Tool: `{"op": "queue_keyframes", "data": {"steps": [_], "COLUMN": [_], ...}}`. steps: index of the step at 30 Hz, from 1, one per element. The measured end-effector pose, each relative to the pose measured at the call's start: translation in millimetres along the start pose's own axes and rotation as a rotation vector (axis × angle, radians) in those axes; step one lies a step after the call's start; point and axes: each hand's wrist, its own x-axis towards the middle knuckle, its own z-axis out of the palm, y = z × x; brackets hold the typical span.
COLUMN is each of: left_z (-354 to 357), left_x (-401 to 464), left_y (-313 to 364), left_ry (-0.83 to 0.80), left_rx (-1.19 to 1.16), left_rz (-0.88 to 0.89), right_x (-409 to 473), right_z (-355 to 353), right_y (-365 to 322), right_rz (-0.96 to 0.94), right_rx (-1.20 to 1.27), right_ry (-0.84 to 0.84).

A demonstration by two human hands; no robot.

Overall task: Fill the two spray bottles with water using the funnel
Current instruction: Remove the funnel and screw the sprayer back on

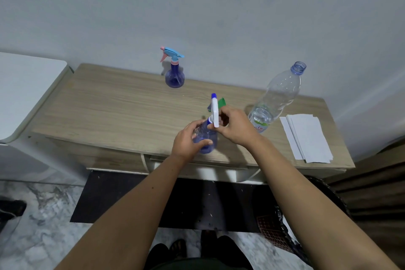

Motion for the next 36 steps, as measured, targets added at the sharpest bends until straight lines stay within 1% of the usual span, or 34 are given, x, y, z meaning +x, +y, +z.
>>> {"op": "queue_keyframes", "data": {"steps": [3,7,9,11,13,16,20,22,25,27,30,34,36], "left_z": [0.6,1.5,1.8,2.0,1.9,1.5,1.3,1.0,0.9,0.6,0.3,0.1,0.6], "left_x": [1.4,2.2,1.9,1.6,1.9,2.6,2.8,3.6,4.4,4.3,4.8,5.0,4.4], "left_y": [-1.8,-3.9,-3.8,-3.8,-4.1,-4.5,-3.7,-5.2,-5.3,-4.9,-5.8,-5.4,-3.7], "left_ry": [0.007,0.01,0.016,0.03,0.036,0.03,0.035,0.031,0.027,0.029,0.028,0.026,0.03], "left_rx": [0.006,0.013,0.022,0.034,0.037,0.042,0.041,0.05,0.06,0.054,0.047,0.071,0.079], "left_rz": [0.001,0.0,0.007,0.019,0.026,0.036,0.031,0.025,0.022,0.021,0.022,0.033,0.037], "right_x": [-1.1,-6.0,-8.1,-9.3,-10.3,-12.4,-9.7,-7.2,-6.7,-9.8,-9.9,-6.9,-7.5], "right_z": [2.2,3.7,6.2,9.3,12.1,11.2,10.9,12.8,15.6,14.1,14.7,19.3,19.0], "right_y": [3.0,8.4,7.0,5.7,8.2,11.1,9.8,8.0,10.9,11.7,12.0,8.3,8.7], "right_rz": [0.051,0.053,0.109,0.176,0.204,0.221,0.217,0.257,0.252,0.23,0.204,0.271,0.263], "right_rx": [0.036,0.221,0.303,0.36,0.397,0.478,0.497,0.513,0.498,0.529,0.51,0.514,0.49], "right_ry": [0.036,0.024,0.034,0.082,0.106,0.088,0.054,0.072,0.108,0.077,0.031,0.115,0.121]}}
